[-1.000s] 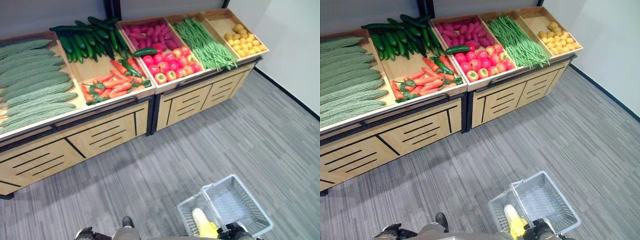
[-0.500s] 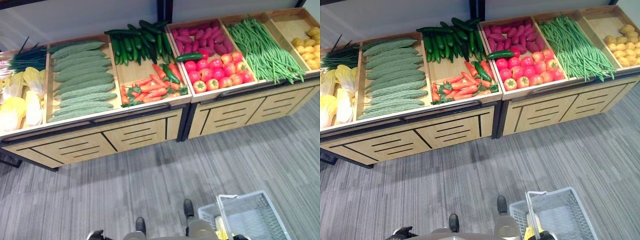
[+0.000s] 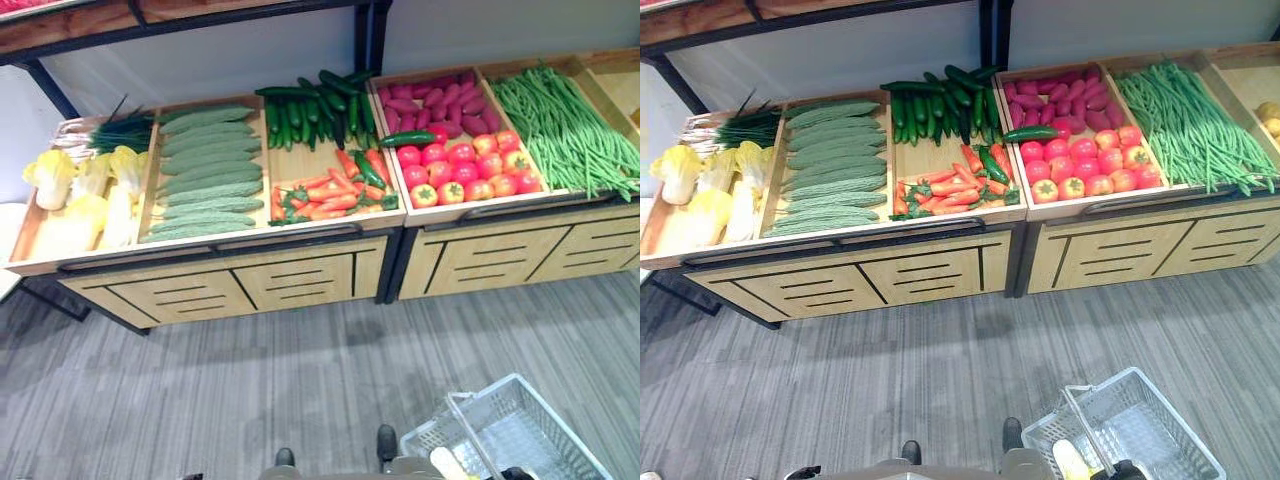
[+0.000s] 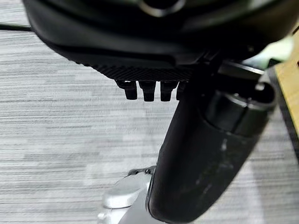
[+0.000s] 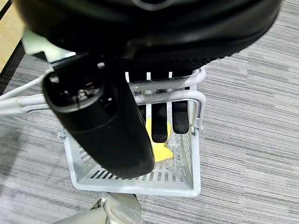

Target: Get the vegetables into the basket

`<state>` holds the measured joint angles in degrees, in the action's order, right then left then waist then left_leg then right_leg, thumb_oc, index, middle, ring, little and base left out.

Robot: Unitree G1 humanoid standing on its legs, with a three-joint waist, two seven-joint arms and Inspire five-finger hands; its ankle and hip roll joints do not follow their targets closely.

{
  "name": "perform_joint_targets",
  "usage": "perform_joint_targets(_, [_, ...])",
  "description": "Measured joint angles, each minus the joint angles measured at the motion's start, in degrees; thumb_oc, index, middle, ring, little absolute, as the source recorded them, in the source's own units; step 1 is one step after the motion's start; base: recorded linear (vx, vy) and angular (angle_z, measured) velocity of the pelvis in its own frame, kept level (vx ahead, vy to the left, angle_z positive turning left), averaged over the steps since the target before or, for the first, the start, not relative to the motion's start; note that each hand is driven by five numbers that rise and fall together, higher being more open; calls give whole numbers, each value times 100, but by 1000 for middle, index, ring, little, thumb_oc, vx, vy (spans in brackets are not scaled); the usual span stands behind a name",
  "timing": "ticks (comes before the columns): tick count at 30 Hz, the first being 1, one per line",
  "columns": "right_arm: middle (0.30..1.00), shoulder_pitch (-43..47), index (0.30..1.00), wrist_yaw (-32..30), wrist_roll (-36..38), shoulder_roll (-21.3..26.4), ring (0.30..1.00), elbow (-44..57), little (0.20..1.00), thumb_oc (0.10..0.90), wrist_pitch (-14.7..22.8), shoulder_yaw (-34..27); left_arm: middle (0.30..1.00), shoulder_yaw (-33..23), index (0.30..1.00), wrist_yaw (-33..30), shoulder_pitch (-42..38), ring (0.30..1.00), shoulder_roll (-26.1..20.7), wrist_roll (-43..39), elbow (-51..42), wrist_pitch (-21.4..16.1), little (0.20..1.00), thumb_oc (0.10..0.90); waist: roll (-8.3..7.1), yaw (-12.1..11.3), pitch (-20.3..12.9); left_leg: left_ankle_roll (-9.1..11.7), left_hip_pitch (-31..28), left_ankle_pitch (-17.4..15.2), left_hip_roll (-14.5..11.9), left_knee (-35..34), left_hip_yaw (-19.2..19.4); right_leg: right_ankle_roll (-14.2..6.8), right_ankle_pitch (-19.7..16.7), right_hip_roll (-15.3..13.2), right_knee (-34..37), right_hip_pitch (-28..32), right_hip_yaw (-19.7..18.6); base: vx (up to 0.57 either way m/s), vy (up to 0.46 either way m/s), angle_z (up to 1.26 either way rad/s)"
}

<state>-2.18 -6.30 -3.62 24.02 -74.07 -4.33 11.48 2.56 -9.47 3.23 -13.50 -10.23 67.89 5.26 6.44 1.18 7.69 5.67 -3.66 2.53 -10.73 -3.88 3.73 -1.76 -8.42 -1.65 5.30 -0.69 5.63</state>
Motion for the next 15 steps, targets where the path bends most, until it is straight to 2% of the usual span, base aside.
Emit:
perform_joint_targets(2, [300,-15,300,-10,-1,14,300,89,300,400,-22,-20,1000,-3,1000,-6,219,1000,-41,-254,-742,-10,1000,900,33,-23,-2,-1,-5,31,31,0,-20,-6,-1,-20,0,6,33,-6,-6,14])
perform_joint_targets(3, [300,-101,300,9,-2,14,300,256,300,400,-23,-188,1000,1,1000,20,676,1000,-95,-463,-1995,-36,1000,900,-3,-14,44,24,6,65,52,-52,-119,-36,13,-40,1,38,91,15,-10,21])
perform_joint_targets(9, [300,-352,300,161,-59,23,300,580,300,400,-112,-460,1000,-425,1000,287,1884,1000,-303,-791,-5559,-46,1000,900,-30,-45,110,20,-63,93,60,-139,-185,-95,66,-88,2,106,171,23,-11,9])
perform_joint_targets(13, [300,-410,300,222,-66,2,300,546,300,400,-125,-460,1000,-839,1000,321,1774,1000,-584,-726,-6198,-93,1000,900,-35,-62,126,25,-127,84,79,-122,-211,-134,93,-113,3,185,201,35,-7,5])
perform_joint_targets(15, [300,-360,300,258,-66,-43,300,486,300,400,-123,-456,1000,-1091,1000,296,1642,1000,-776,-406,-6494,-97,1000,900,-57,-70,140,26,-158,85,93,-116,-211,-154,92,-125,3,207,193,22,4,0])
